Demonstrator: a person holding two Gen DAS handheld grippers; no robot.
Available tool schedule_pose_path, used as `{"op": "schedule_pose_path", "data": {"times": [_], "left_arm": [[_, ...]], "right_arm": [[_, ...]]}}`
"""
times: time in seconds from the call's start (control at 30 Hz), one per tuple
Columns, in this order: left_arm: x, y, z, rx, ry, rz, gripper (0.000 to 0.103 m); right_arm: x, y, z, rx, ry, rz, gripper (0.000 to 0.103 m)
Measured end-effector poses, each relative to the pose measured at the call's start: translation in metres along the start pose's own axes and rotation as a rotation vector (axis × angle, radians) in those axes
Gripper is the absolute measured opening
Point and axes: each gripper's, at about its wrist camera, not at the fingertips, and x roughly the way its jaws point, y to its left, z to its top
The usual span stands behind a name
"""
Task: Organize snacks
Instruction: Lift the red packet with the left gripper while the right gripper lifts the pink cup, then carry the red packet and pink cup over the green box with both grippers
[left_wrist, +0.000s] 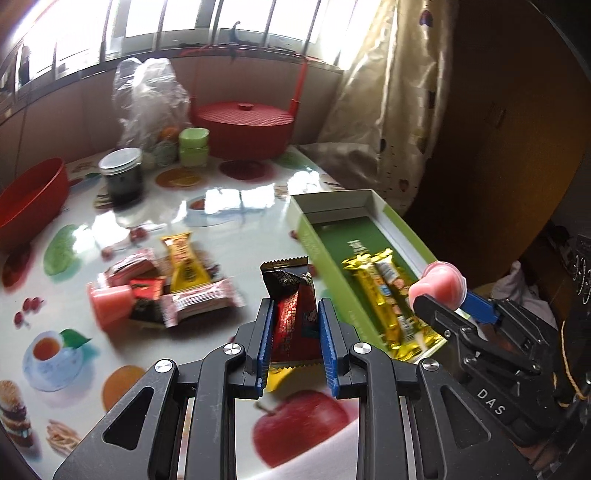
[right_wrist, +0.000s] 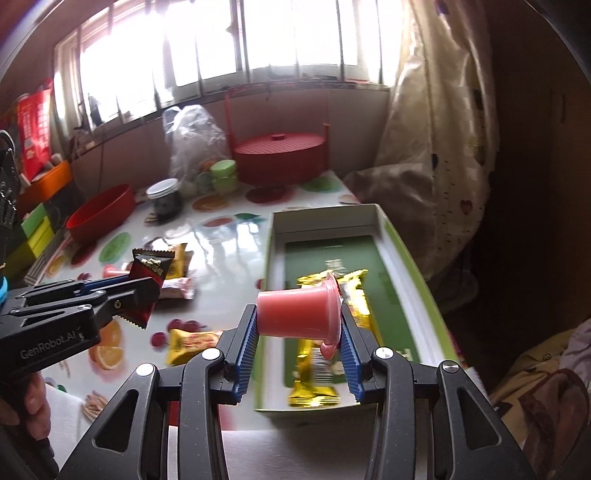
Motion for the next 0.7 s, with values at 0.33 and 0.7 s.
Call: {"op": "schedule_pose_path", "data": {"times": [0.33,0.7], "left_arm": [[0.025,-0.032,0.009,0.018,0.026,-0.087,0.025],[0.05,-0.059,0.004,0.05,0.079,-0.115,0.025]], "right_arm": [[0.011,-0.039,-0.009,0.044,0.039,-0.061,0.04],[0.025,-0.054,-0.018,0.046,0.075,-0.102,0.04]]}}
